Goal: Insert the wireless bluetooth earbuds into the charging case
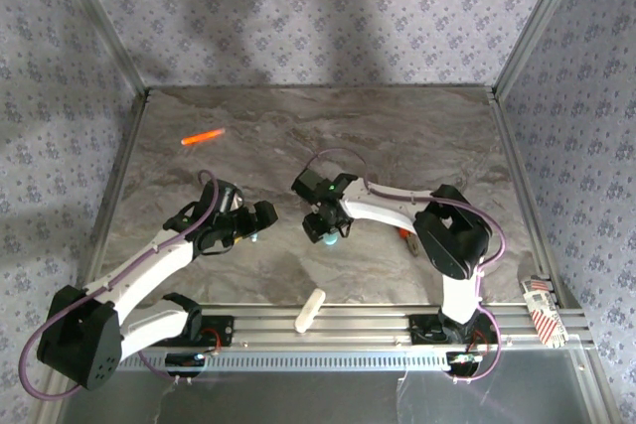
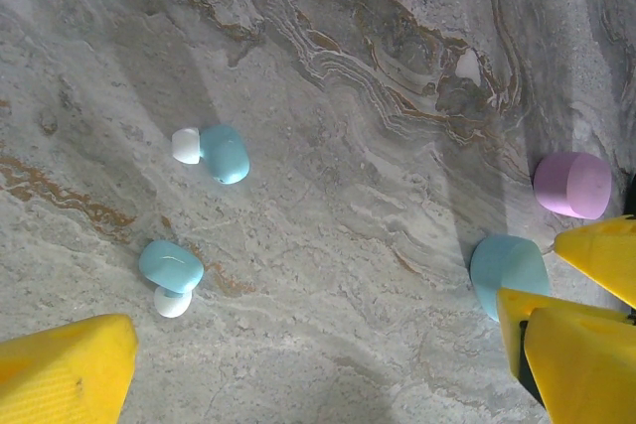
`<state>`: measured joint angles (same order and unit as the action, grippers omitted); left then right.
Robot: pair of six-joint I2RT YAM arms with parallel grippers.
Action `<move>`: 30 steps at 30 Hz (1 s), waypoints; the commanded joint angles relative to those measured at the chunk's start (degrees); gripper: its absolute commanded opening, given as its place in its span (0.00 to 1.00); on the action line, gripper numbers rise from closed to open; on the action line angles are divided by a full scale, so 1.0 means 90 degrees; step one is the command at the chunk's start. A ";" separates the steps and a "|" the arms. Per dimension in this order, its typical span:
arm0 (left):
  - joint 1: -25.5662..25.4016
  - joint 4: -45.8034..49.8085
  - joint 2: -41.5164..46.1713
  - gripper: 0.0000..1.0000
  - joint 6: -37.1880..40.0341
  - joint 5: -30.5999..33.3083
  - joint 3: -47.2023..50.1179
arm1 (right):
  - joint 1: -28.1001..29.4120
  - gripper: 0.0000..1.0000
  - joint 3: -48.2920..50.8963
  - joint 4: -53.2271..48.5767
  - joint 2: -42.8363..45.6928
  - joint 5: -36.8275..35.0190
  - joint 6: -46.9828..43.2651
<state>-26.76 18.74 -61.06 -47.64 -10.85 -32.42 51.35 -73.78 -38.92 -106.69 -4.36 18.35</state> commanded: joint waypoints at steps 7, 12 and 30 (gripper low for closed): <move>-0.0034 -0.0137 0.0124 1.00 0.0017 0.0072 0.0057 | -0.0126 0.63 0.0113 -0.0154 0.0157 0.0305 -0.0147; -0.0032 -0.0110 0.0134 1.00 0.0014 0.0073 0.0049 | -0.0124 0.59 0.0112 -0.0165 0.0161 0.0267 -0.0144; -0.0034 -0.0120 0.0124 1.00 -0.0005 0.0065 0.0057 | -0.0080 0.59 0.0175 -0.0195 0.0124 0.0235 -0.0135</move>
<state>-26.76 18.11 -61.04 -47.66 -10.87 -32.40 50.28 -72.90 -39.05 -106.59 -2.13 17.91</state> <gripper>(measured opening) 0.997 0.592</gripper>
